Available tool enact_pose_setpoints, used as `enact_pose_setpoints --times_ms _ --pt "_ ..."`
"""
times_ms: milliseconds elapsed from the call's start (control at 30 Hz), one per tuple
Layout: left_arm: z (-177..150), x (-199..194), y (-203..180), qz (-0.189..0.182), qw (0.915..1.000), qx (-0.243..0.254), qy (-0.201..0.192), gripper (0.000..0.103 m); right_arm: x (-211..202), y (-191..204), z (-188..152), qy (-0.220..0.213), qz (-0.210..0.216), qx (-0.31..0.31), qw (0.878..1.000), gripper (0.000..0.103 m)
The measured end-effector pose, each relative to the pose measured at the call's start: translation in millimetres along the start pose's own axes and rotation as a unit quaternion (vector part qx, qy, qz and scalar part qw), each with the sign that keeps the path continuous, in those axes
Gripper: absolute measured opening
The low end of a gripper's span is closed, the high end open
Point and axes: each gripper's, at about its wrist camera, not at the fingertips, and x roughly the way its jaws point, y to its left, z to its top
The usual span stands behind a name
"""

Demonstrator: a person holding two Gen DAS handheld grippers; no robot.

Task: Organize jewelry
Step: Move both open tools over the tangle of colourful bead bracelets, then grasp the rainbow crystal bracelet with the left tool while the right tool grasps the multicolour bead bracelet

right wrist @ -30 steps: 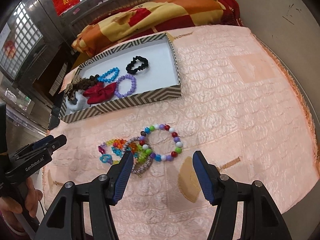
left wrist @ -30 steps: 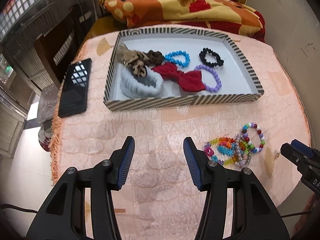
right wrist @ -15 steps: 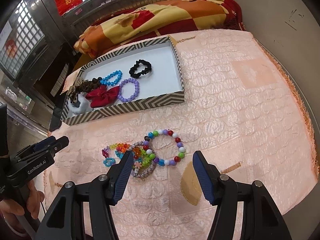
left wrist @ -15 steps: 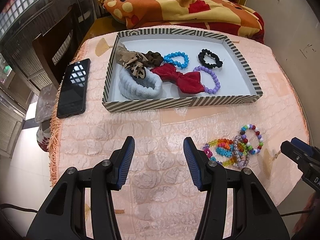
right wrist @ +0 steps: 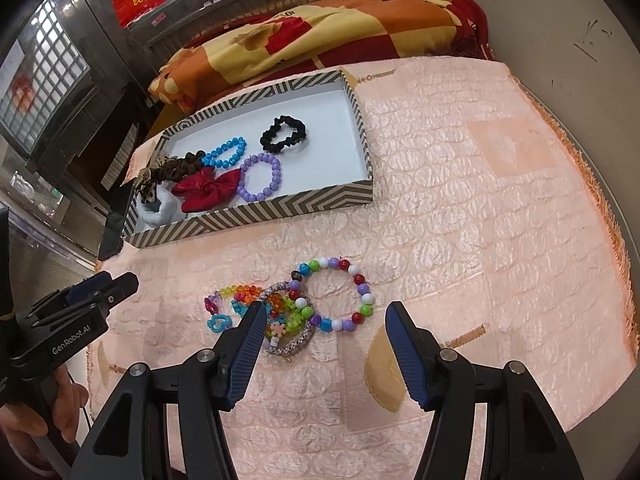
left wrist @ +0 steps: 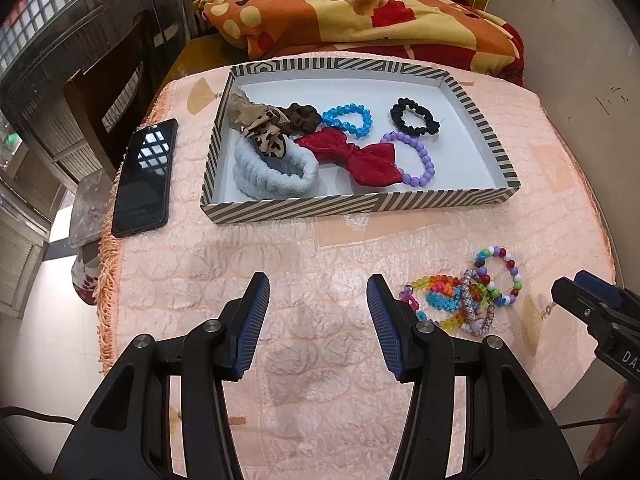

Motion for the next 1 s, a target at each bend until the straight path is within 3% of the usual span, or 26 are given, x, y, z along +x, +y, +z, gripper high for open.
enact_pose_setpoints --times_ms 133,433,633,833,1000 --pt "0 6 0 -0.014 0.9998 -0.007 0.015 0.051 5 -7 -1 0.005 -0.006 0.004 1.0 0.059" --pt "-6 36 -4 -0.086 0.9921 -0.036 0.083 0.055 33 -26 -2 0.03 -0.016 0.011 0.999 0.059" --pt "-10 53 -21 -0.097 0.9886 -0.018 0.113 0.055 49 -27 6 0.022 -0.024 -0.012 0.999 0.059" --pt "-10 69 -33 -0.083 0.9885 -0.007 0.127 0.055 69 -25 14 0.031 -0.026 -0.047 0.998 0.059" --pt "-7 76 -44 -0.068 0.9898 0.006 0.125 0.055 86 -23 15 0.042 -0.033 -0.07 0.996 0.044"
